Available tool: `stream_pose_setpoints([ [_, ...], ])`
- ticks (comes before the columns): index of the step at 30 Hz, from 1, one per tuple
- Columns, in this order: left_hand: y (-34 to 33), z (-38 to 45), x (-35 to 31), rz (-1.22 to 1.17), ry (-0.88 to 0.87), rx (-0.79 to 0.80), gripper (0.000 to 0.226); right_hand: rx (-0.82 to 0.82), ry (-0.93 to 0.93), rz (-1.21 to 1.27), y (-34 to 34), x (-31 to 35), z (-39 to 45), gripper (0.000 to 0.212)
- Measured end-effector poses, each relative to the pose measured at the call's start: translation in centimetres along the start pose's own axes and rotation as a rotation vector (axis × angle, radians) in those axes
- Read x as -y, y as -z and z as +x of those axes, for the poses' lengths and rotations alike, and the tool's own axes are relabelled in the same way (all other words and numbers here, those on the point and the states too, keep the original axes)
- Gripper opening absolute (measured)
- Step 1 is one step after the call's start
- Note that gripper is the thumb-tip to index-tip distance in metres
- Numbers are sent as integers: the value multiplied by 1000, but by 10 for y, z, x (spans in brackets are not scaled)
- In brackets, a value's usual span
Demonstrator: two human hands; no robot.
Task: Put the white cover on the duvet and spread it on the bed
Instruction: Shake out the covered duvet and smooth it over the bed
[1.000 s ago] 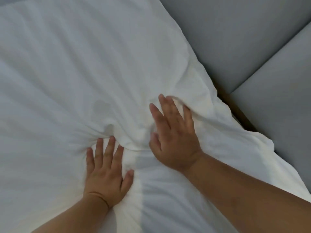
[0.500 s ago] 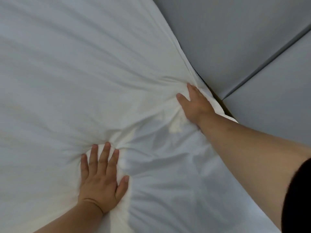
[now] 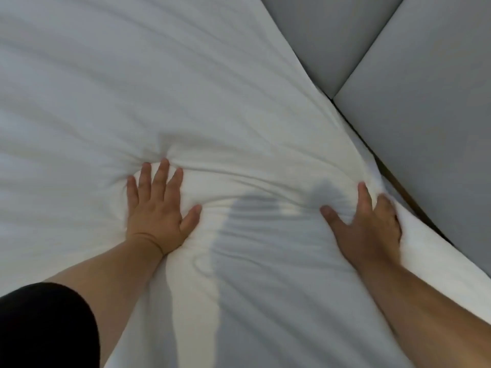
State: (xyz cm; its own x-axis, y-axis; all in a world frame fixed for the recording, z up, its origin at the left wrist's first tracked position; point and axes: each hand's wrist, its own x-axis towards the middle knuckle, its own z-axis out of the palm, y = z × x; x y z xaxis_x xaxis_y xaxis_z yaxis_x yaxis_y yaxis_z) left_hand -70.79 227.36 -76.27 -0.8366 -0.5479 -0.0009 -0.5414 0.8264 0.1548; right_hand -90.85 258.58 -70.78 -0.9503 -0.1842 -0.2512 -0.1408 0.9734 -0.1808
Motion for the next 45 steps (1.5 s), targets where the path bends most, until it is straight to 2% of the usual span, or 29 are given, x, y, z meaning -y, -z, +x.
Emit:
stream_pose_setpoints([
  [2, 9, -5, -7, 3, 33, 15, 93, 15, 38, -15, 0, 0, 25, 106],
  [5, 26, -27, -24, 42, 97, 140, 104, 84, 99, 25, 7, -7, 50, 103],
  [9, 42, -112, -65, 0, 121, 300, 110, 74, 108, 29, 14, -5, 39, 107],
  [11, 47, -172, -93, -59, 132, 331, 111, 28, 115, -28, 25, 6, 3, 99],
  [12, 49, -201, -110, -80, 139, 343, 113, -3, 176, -43, 29, 10, -24, 91],
  [14, 54, -252, -144, -80, 167, 403, 116, -30, 417, -24, 26, 1, -97, 77],
  [16, 57, -294, -173, -45, 199, 488, 119, 72, 560, -85, 7, -48, -170, 75],
  [17, 58, -312, -185, -28, 198, 530, 119, 120, 551, -129, -1, -88, -193, 78],
  [21, 64, -368, -212, 28, 116, 646, 117, 136, 215, -134, 7, -256, -221, 78],
  [22, 65, -379, -213, 39, 93, 675, 116, 182, 65, -143, 12, -284, -222, 77],
  [23, 69, -393, -216, 38, 68, 702, 115, 264, -161, -113, 17, -311, -227, 78],
  [25, 74, -416, -216, 26, -8, 654, 112, 403, -594, -13, 27, -350, -236, 80],
  [26, 78, -427, -214, 19, -66, 623, 107, 438, -650, 8, 35, -355, -242, 75],
  [27, 81, -438, -211, 21, -149, 596, 100, 384, -591, 18, 41, -357, -247, 65],
  [28, 83, -448, -207, 23, -250, 580, 89, 262, -474, 24, 44, -353, -250, 56],
  [30, 84, -463, -198, 11, -398, 512, 63, 63, -176, 79, 48, -321, -261, 55],
  [31, 83, -467, -196, -9, -418, 463, 51, 23, -31, 142, 48, -296, -270, 58],
  [34, 78, -467, -204, -74, -375, 317, 16, 106, 388, 109, 34, -225, -306, 66],
  [35, 77, -466, -210, -72, -361, 303, 5, 203, 508, 32, 27, -210, -321, 71],
  [36, 77, -464, -215, -60, -344, 303, 3, 326, 589, -52, 17, -204, -335, 77],
  [39, 80, -469, -220, -57, -292, 311, 19, 565, 619, -252, -9, -218, -374, 87],
  [43, 89, -505, -199, -95, -300, 344, 29, 664, 450, -377, -10, -227, -424, 82],
  [45, 95, -534, -176, -93, -278, 385, 39, 611, 411, -364, -3, -215, -445, 82],
])
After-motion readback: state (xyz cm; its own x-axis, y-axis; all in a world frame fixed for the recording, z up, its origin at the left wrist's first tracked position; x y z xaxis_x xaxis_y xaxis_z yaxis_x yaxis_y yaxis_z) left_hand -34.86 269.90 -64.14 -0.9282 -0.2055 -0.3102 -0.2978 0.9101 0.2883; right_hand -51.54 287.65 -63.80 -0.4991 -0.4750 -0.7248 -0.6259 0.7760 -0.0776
